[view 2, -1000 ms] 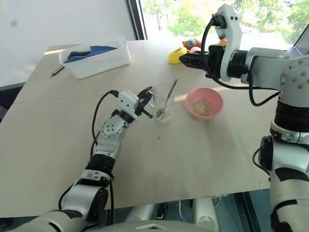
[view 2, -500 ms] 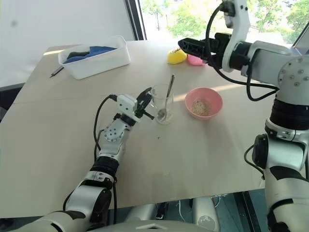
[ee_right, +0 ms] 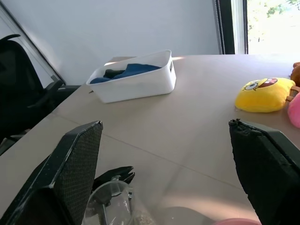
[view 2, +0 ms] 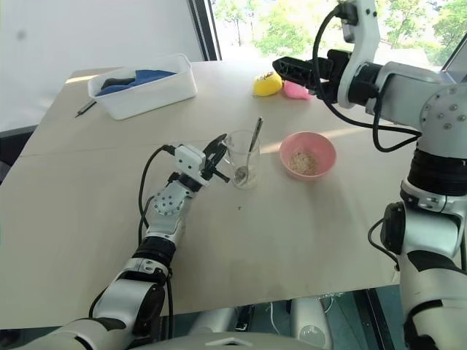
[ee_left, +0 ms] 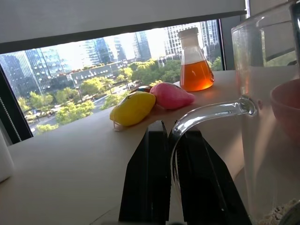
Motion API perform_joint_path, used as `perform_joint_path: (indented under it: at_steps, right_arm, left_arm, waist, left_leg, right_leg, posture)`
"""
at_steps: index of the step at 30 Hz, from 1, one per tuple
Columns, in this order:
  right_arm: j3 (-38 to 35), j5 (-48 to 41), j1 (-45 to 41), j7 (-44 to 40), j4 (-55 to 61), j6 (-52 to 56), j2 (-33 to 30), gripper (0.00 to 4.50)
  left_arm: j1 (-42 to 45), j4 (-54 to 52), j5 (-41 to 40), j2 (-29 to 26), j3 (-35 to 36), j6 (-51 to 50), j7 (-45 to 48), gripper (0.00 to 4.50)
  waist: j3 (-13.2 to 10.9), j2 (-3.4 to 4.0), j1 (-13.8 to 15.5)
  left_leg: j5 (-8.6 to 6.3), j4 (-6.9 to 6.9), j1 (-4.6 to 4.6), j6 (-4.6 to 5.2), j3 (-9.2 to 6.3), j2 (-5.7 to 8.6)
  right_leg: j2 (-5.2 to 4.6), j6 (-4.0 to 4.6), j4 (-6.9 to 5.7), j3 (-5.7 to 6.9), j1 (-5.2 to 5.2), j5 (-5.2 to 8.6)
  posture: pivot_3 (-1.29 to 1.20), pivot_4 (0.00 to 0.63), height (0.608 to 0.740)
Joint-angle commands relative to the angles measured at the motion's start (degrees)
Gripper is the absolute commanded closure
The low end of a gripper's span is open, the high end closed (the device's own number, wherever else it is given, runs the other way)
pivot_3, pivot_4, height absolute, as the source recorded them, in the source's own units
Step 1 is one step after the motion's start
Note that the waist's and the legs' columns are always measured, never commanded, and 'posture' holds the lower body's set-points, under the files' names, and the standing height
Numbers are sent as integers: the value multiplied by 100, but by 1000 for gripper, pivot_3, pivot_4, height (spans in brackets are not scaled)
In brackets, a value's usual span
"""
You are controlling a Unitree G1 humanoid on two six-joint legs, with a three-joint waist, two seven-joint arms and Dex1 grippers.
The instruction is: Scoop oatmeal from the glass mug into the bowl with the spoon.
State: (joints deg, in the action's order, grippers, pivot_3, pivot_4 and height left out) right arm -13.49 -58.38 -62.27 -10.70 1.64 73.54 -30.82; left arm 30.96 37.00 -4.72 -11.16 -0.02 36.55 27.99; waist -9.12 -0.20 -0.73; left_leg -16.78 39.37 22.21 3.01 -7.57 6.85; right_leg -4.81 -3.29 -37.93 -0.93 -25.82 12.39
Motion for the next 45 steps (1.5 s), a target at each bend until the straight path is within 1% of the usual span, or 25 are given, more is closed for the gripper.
perform_joint_path:
  at_steps: [1, 18, 20, 24, 25, 26, 27, 33, 40, 45]
  right_arm:
    - [-159, 37, -173, -82, 115, -122, -6, 171]
    - [-177, 138, -199, -143, 96, -57, 126, 171]
    - [-182, 146, -192, -161, 97, -59, 128, 94]
    - [-184, 148, -185, -200, 102, -76, 147, 94]
    - [-187, 146, -182, -207, 106, -77, 152, 94]
    - [-194, 141, -179, -208, 109, -73, 159, 94]
    - [-199, 140, -174, -211, 113, -72, 162, 94]
    - [-222, 147, -122, -204, 133, -68, 167, 94]
    - [-263, 195, -63, -221, 133, -44, 85, 94]
    - [-231, 308, 3, -356, 94, -151, -6, 94]
  left_arm:
    - [-48, -88, -112, -22, 100, 137, -5, 4500]
    - [-86, 34, -150, -63, 113, 303, 160, 4500]
    - [-81, 44, -155, -75, 124, 302, 160, 3689]
    - [-83, 34, -218, -94, 134, 299, 198, 3689]
    - [-84, 30, -216, -100, 131, 297, 190, 3218]
    - [-87, 19, -221, -106, 118, 285, 211, 2949]
    - [-90, 10, -210, -115, 106, 285, 216, 2539]
    - [-225, -206, -283, -152, 70, 200, 328, 2539]
    - [-676, -1135, -280, -418, -22, -215, 522, 2539]
    - [-969, -1603, -355, -590, -3, -447, 639, 2539]
  waist:
    - [0, 0, 0]
    - [0, 0, 0]
    - [0, 0, 0]
    - [0, 0, -1]
    - [0, 0, -1]
    - [0, 0, -1]
    - [0, 0, -1]
    - [0, 1, -5]
    - [1, 1, -4]
    - [1, 2, 2]
  left_leg:
    - [0, 0, 0, 0, 0, 0]
    - [0, 0, 0, 0, 0, 0]
    - [0, 0, -1, 0, 0, 0]
    - [0, 0, -1, 0, 0, 0]
    - [0, 0, -1, 0, 0, 0]
    - [0, 0, -1, 0, 0, 0]
    - [0, 0, -1, 0, 0, 0]
    - [0, 0, -1, 0, 0, 0]
    - [0, -2, -2, 0, 0, 0]
    - [0, -2, -2, 0, -1, 0]
  right_leg:
    - [0, 0, 0, 0, 0, 0]
    - [0, 0, -1, 0, 0, 0]
    - [0, 0, -1, 0, 0, 0]
    - [0, 0, 0, 0, 0, 0]
    - [0, 0, 0, 0, 0, 0]
    - [0, 0, 0, 0, 0, 0]
    - [0, 0, 0, 0, 0, 0]
    - [0, 0, 0, 0, 0, 0]
    - [1, 0, 0, -2, 0, 0]
    - [1, 0, 1, 0, 1, 0]
  posture:
    - [0, 150, 740]
    - [0, 150, 740]
    - [0, 150, 740]
    - [0, 150, 740]
    - [0, 150, 740]
    - [0, 150, 740]
    - [0, 150, 740]
    - [0, 150, 740]
    - [0, 150, 740]
    - [0, 150, 740]
